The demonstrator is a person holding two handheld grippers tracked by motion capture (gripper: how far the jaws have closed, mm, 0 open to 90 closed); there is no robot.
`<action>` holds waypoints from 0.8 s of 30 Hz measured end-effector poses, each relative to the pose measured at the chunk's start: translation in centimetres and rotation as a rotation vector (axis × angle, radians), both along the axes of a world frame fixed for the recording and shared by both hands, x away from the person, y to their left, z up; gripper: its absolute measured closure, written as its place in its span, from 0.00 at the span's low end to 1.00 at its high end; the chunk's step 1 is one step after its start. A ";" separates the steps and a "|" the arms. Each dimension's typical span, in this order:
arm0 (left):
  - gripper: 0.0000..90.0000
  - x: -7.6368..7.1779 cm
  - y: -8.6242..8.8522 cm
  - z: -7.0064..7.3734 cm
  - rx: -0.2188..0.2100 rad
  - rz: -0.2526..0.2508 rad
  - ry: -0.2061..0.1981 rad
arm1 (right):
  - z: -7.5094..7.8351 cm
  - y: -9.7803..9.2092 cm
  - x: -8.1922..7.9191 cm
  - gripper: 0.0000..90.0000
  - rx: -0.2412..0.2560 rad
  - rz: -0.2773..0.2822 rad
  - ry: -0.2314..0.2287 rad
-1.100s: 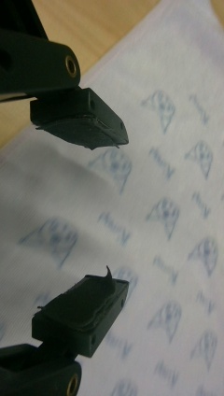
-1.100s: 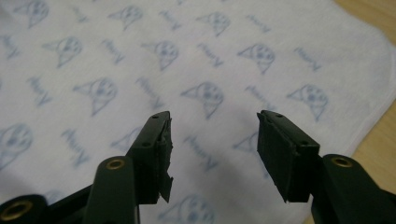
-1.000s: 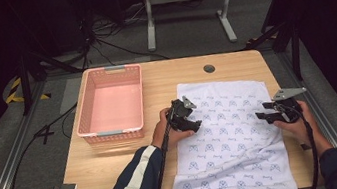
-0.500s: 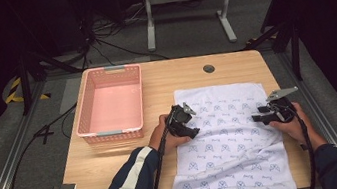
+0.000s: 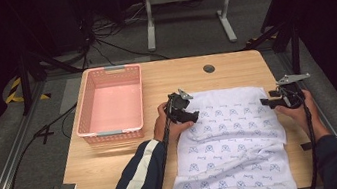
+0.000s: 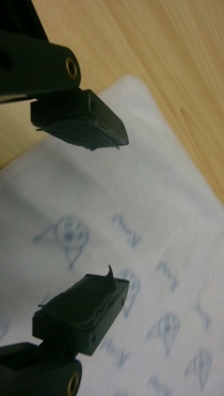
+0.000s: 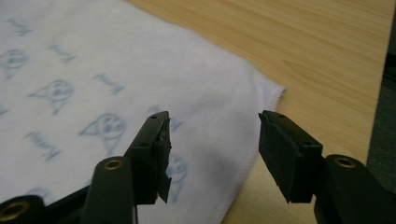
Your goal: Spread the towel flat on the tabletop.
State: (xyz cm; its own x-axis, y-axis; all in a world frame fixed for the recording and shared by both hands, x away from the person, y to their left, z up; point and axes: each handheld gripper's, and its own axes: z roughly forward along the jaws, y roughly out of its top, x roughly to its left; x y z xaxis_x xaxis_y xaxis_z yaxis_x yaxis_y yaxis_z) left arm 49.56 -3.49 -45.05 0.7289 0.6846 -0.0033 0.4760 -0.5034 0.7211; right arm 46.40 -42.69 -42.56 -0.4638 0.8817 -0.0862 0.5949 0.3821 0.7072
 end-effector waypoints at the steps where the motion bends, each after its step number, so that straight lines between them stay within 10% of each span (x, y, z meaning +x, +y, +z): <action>1: 0.29 0.0 0.0 0.0 0.000 0.000 0.000 | 0.0 0.0 0.0 0.48 0.000 0.000 0.000; 8: 0.29 2.7 0.0 -1.2 0.066 0.145 -0.003 | -1.7 -0.1 3.3 0.45 -0.019 -0.080 0.018; 14: 0.27 3.8 0.5 -1.7 -0.019 0.130 0.028 | -2.5 0.1 4.7 0.44 0.006 -0.120 0.019; 24: 0.78 3.7 0.8 -1.3 -0.032 0.085 0.043 | -2.6 -0.2 4.7 0.42 0.036 -0.119 0.029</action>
